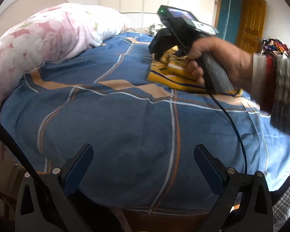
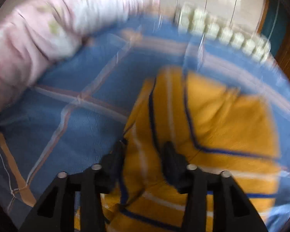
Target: Fold small clothes
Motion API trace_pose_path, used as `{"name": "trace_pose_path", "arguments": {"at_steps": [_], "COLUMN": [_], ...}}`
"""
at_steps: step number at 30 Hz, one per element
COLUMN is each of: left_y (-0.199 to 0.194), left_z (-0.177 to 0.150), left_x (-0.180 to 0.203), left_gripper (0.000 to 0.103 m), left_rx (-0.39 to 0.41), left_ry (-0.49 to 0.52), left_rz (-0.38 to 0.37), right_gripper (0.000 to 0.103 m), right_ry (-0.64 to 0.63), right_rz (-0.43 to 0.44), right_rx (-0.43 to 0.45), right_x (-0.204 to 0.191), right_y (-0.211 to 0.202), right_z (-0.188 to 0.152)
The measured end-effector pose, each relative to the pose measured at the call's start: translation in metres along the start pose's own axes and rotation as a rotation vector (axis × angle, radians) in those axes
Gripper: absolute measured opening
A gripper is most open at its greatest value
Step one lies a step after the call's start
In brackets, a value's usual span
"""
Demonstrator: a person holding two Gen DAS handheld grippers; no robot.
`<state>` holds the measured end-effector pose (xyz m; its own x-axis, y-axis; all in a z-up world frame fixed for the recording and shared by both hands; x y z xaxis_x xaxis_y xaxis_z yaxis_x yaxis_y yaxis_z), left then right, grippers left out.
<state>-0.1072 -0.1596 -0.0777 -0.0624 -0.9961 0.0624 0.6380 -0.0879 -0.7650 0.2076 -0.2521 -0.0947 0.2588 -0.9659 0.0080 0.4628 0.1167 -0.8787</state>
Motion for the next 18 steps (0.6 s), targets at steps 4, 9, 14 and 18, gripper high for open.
{"name": "trace_pose_path", "arguments": {"at_steps": [4, 9, 14, 18], "left_y": [-0.001, -0.004, -0.014, -0.019], "left_z": [0.002, 0.002, 0.000, -0.002], "left_x": [-0.008, 0.002, 0.025, 0.050], "left_gripper": [0.103, 0.103, 0.103, 0.103], "left_rx": [0.001, 0.001, 0.014, -0.001], "left_ry": [-0.039, -0.012, 0.064, 0.130], "left_rz": [0.025, 0.038, 0.054, 0.082], "right_gripper": [0.050, 0.069, 0.071, 0.072], "right_ry": [0.008, 0.060, 0.180, 0.296], "right_rz": [0.076, 0.029, -0.114, -0.137], "right_rx": [0.134, 0.218, 0.197, 0.198], "right_x": [-0.003, 0.043, 0.116, 0.143], "right_y": [-0.059, -0.128, -0.145, -0.154], "right_z": [-0.024, -0.109, -0.192, -0.247]}}
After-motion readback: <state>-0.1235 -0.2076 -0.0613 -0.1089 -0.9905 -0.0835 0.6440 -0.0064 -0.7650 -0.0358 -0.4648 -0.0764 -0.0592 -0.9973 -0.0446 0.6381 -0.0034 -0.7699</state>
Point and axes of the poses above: each gripper's, at about its wrist camera, not at the fingertips, and y roughly the way its jaws point, x to its right, z to its top, the point moved 5 cm from there along y, roughly the way its jaws point, and after that the axes turned 5 degrees about -x, right-handed, at the moved point
